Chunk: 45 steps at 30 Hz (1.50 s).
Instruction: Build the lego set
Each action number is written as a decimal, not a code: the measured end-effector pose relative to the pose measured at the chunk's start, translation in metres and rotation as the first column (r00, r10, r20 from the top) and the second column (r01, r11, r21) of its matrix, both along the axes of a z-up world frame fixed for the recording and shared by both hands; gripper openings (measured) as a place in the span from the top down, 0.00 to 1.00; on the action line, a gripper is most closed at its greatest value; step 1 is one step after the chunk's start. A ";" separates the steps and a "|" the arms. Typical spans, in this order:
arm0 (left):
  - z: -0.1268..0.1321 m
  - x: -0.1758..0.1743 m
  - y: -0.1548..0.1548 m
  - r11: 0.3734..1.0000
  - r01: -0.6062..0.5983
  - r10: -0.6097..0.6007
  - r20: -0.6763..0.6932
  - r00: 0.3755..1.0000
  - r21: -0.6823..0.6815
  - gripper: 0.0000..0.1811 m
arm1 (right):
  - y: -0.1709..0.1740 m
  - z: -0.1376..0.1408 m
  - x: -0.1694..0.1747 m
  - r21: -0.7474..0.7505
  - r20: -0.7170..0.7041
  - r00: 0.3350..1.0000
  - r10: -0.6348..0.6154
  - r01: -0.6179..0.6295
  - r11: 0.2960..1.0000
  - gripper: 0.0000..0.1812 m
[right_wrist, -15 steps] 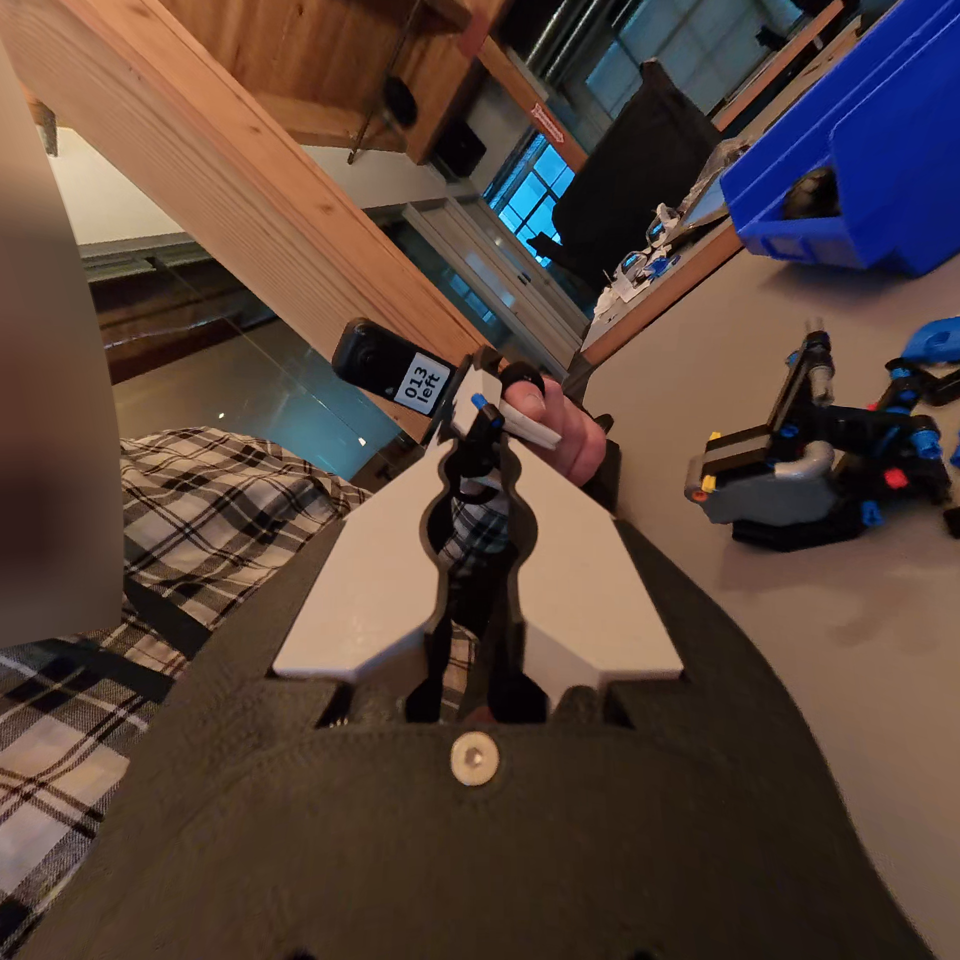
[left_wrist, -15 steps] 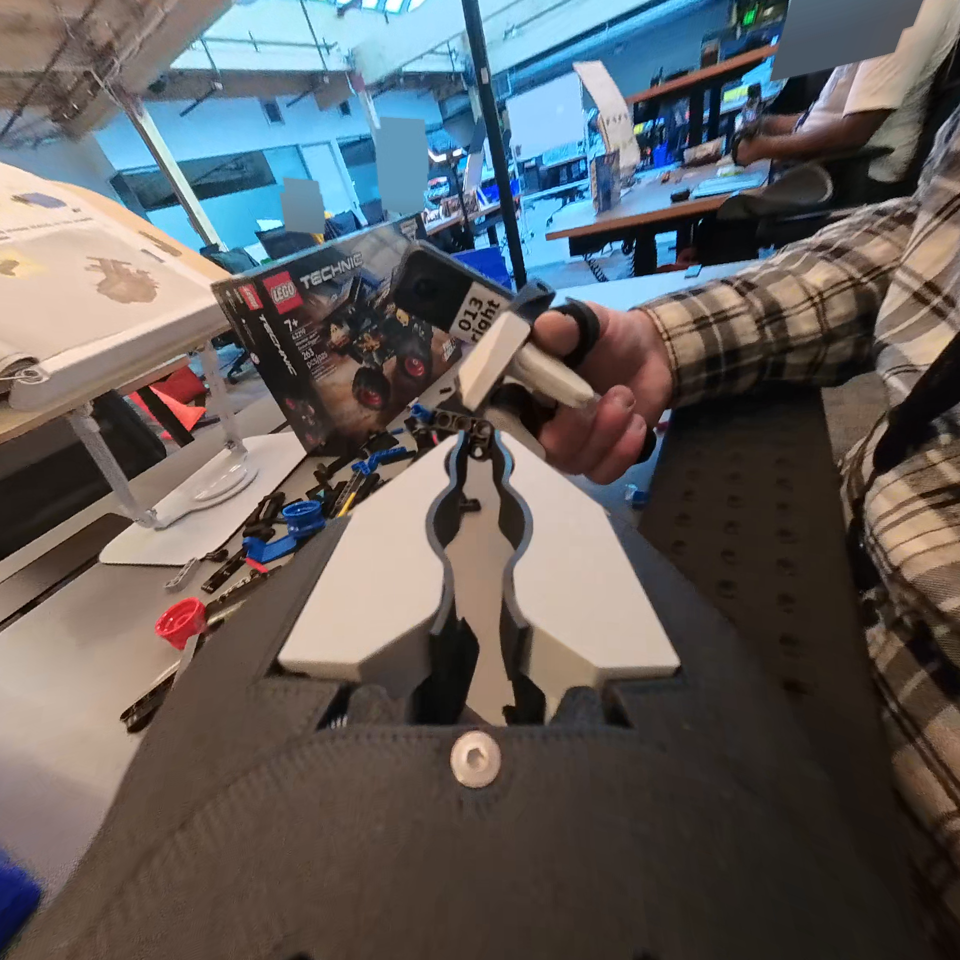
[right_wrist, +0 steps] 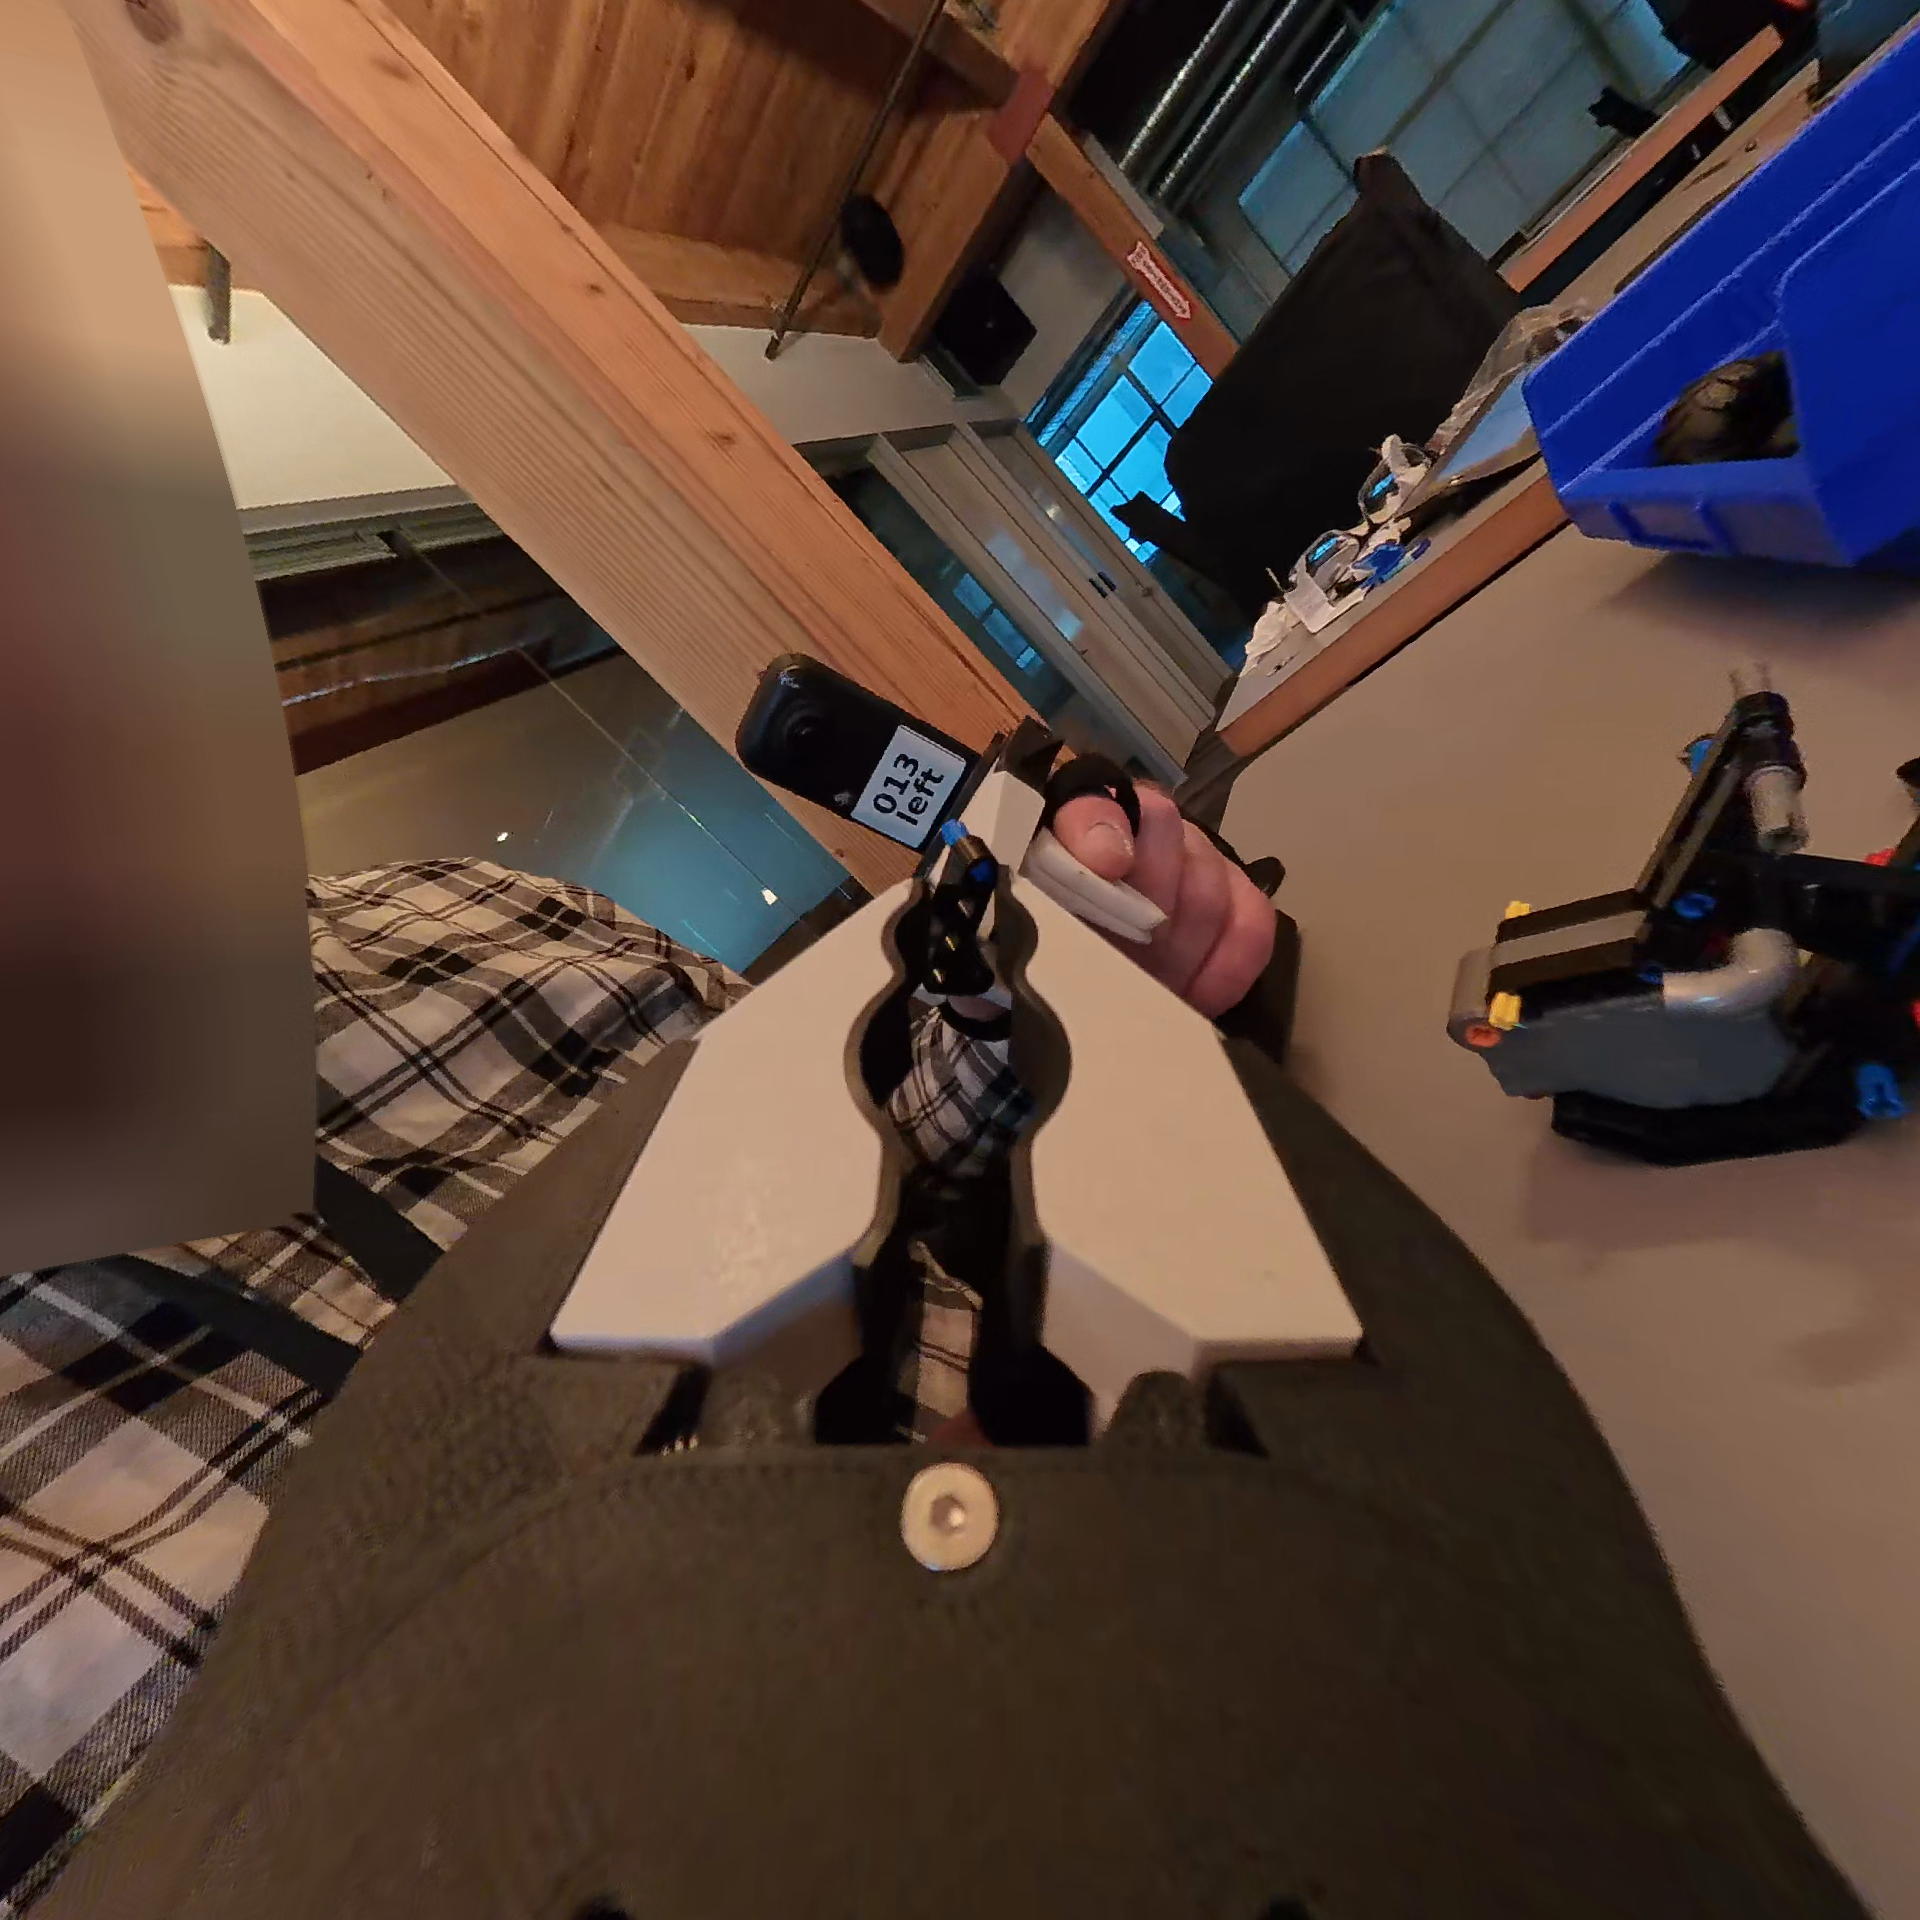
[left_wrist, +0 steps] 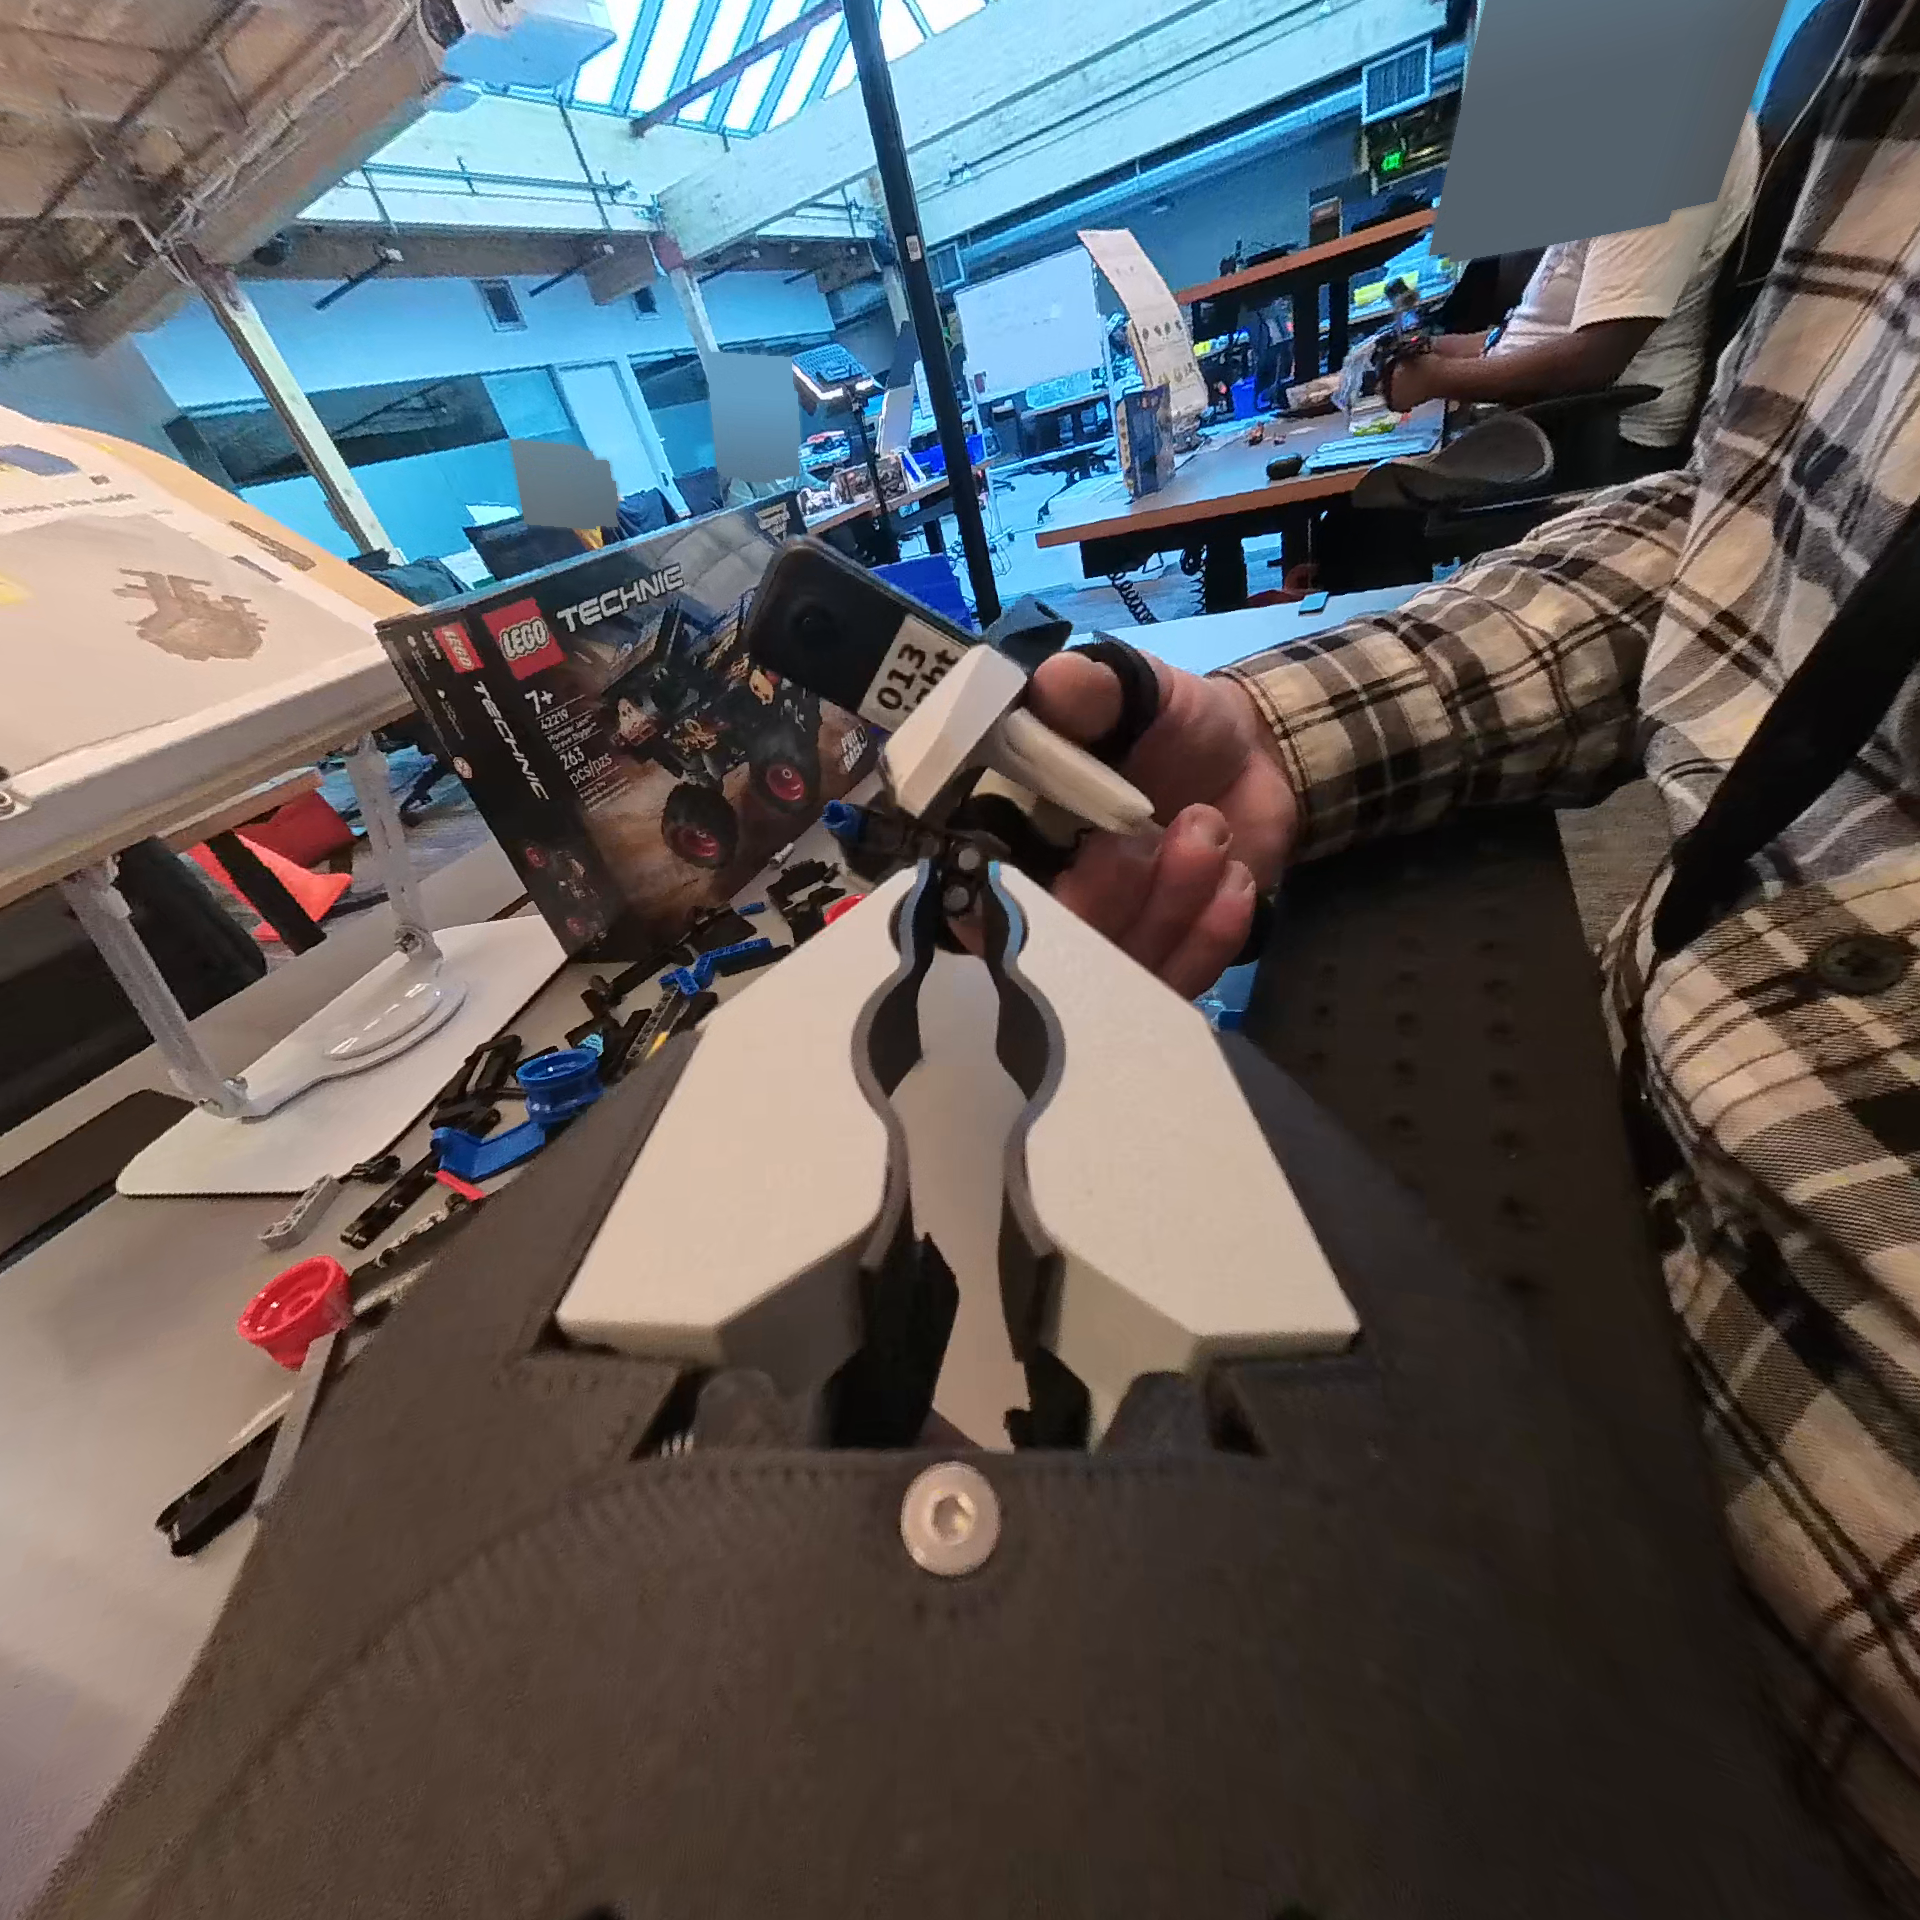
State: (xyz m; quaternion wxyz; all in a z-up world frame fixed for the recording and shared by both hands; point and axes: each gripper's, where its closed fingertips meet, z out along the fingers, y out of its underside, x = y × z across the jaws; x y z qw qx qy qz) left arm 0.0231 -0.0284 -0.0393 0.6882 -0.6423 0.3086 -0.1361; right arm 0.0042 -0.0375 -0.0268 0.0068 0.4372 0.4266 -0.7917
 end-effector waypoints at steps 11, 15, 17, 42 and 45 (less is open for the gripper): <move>-0.042 -0.059 0.017 0.936 -0.237 0.187 -0.202 0.961 -0.262 0.79 | 0.032 -0.047 -0.026 0.086 0.242 0.951 -0.193 0.178 0.980 0.96; -0.072 -0.073 0.026 0.902 -0.285 0.169 -0.342 0.924 -0.324 0.81 | 0.038 -0.069 -0.038 0.121 0.357 0.900 -0.252 0.223 0.967 0.96; -0.088 -0.077 0.027 0.884 -0.316 0.153 -0.425 0.892 -0.344 0.81 | 0.039 -0.079 -0.041 0.134 0.399 0.877 -0.267 0.232 0.963 0.96; -0.091 -0.065 0.035 0.874 -0.422 0.254 -0.515 0.819 -0.241 0.84 | 0.044 -0.102 -0.049 0.132 0.543 0.793 -0.278 0.247 0.960 0.96; -0.092 -0.064 0.035 0.875 -0.423 0.247 -0.535 0.808 -0.236 0.83 | 0.044 -0.102 -0.050 0.124 0.544 0.792 -0.275 0.248 0.961 0.96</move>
